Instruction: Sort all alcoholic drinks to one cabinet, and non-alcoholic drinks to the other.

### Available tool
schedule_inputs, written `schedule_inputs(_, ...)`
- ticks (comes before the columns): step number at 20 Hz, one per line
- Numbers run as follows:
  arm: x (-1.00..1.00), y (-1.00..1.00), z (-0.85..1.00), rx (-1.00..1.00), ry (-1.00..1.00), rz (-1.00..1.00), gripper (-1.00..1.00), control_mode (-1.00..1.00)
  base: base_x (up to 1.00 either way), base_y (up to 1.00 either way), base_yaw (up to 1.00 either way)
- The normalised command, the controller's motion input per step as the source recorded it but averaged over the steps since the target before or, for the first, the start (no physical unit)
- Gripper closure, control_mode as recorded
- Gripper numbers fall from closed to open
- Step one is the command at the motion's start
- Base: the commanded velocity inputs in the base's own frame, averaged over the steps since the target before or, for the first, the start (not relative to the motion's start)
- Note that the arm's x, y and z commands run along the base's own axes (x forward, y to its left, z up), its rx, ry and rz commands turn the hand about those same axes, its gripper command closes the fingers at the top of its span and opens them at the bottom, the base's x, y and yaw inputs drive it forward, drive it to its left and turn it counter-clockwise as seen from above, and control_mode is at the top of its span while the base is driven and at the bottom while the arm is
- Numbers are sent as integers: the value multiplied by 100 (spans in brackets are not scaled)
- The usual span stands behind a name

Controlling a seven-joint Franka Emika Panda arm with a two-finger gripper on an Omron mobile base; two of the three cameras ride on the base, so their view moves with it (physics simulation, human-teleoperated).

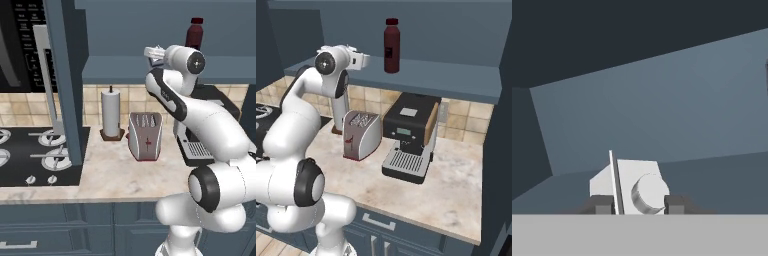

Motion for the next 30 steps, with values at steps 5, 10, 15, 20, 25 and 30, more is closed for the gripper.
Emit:
schedule_inputs(5, 4, 0, -2, 0, 1, 0, -100, -100, 0, 0, 0)
schedule_inputs(10, 0, 0, 0, 0, 0, 0, -100, -100, 0, 0, 0)
schedule_inputs(15, 7, 0, 5, 0, 0, 0, -100, -100, 0, 0, 0)
schedule_inputs(20, 24, 0, 2, 0, 2, 0, -100, -100, 0, 0, 0)
schedule_inputs(25, 36, 0, 0, 0, 7, 0, -100, -100, 0, 0, 0)
schedule_inputs(30, 40, 3, 0, 0, 6, 0, -100, -100, 0, 0, 0)
